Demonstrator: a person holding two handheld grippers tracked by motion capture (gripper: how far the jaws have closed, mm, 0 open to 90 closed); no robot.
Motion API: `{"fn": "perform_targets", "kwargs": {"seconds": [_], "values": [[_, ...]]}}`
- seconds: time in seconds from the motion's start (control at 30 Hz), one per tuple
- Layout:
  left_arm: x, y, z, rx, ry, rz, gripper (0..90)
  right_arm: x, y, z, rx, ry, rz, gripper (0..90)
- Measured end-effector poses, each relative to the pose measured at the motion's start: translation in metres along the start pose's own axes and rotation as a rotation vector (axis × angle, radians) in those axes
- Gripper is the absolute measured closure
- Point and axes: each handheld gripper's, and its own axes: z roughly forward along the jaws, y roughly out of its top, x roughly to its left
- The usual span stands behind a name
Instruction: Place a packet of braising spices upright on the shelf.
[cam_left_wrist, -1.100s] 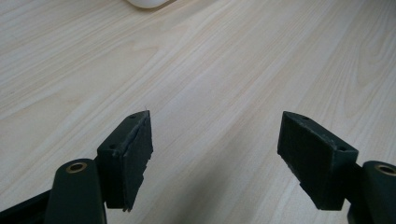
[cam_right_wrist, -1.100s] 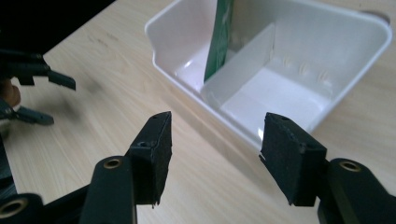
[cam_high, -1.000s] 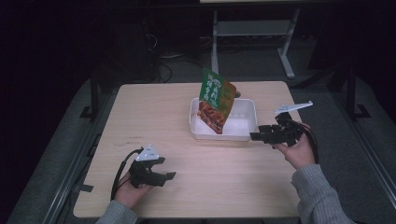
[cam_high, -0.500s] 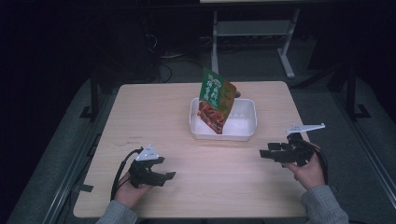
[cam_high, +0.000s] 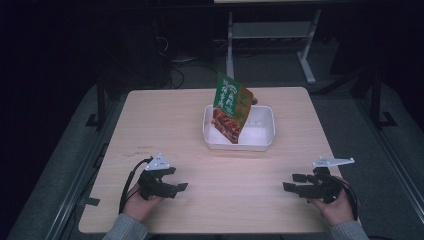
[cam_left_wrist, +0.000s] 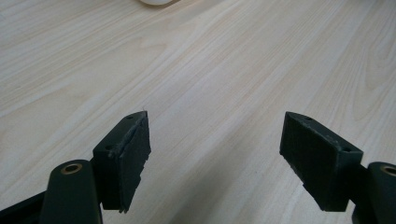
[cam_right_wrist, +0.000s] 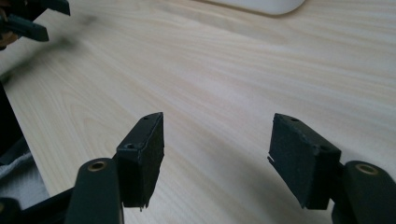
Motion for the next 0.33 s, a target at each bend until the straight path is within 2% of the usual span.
{"fn": "perform_targets", "kwargs": {"seconds": [0.07,0.13,0.33], "values": [[0.0,0.0008,0.0004,-0.002,-0.001,-0.002,24.0,0.0026,-0.0053,-0.0004,-0.003,0.0,0.006,34.8],[-0.0002,0.0012,0.0008,-0.004,0.002,-0.001,23.2,0.0062,-0.0087,0.0,0.001,-0.024,-0.02,35.0],[-0.0014,0.0001,0.0038,0.015,0.003,0.008,21.8,0.01,-0.0066,0.001,-0.017,-0.028,-0.045,34.2]]}}
